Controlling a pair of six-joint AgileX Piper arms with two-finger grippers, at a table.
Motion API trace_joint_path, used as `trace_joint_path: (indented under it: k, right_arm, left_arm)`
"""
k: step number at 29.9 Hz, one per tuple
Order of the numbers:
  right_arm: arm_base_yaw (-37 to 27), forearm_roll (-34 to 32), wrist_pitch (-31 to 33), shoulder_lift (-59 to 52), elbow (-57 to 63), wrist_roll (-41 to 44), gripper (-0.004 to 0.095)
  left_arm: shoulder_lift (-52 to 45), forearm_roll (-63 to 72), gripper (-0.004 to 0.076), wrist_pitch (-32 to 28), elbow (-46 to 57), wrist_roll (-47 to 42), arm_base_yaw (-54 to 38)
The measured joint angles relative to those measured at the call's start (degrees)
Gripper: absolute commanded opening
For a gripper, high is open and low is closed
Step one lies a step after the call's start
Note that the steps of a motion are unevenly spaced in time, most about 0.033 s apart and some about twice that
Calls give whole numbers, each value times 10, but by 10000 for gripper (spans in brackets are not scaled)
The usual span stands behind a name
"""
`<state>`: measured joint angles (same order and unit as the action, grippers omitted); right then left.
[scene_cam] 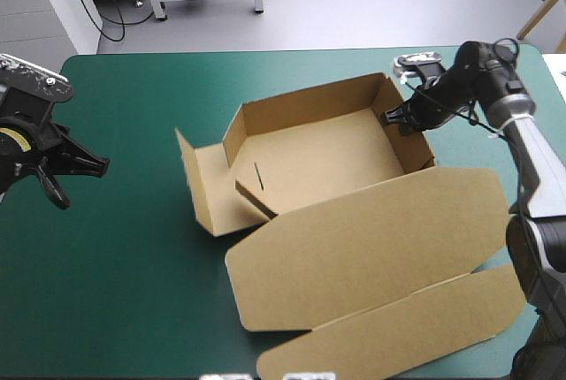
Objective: Fold the box
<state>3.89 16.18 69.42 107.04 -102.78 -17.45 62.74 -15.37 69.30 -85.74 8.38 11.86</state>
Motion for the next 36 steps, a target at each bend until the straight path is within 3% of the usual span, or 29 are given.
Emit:
trace_joint_path:
  k: [15, 23, 28, 36]
  right_arm:
    - [-102, 24, 14, -200, -1, -63, -20]
    - [-116, 52, 20, -255, -2, -69, -20]
    - [-116, 59, 20, -266, -2, -69, -20]
    - [-116, 79, 20, -268, -2, -71, -20]
  left_arm:
    - [0, 0, -8, 22, 3, -1, 0]
    - [1, 3, 18, -8, 80, 7, -4]
    - [7, 88, 18, -41, 141, 41, -65]
    - [10, 344, 17, -97, 273, 213, -240]
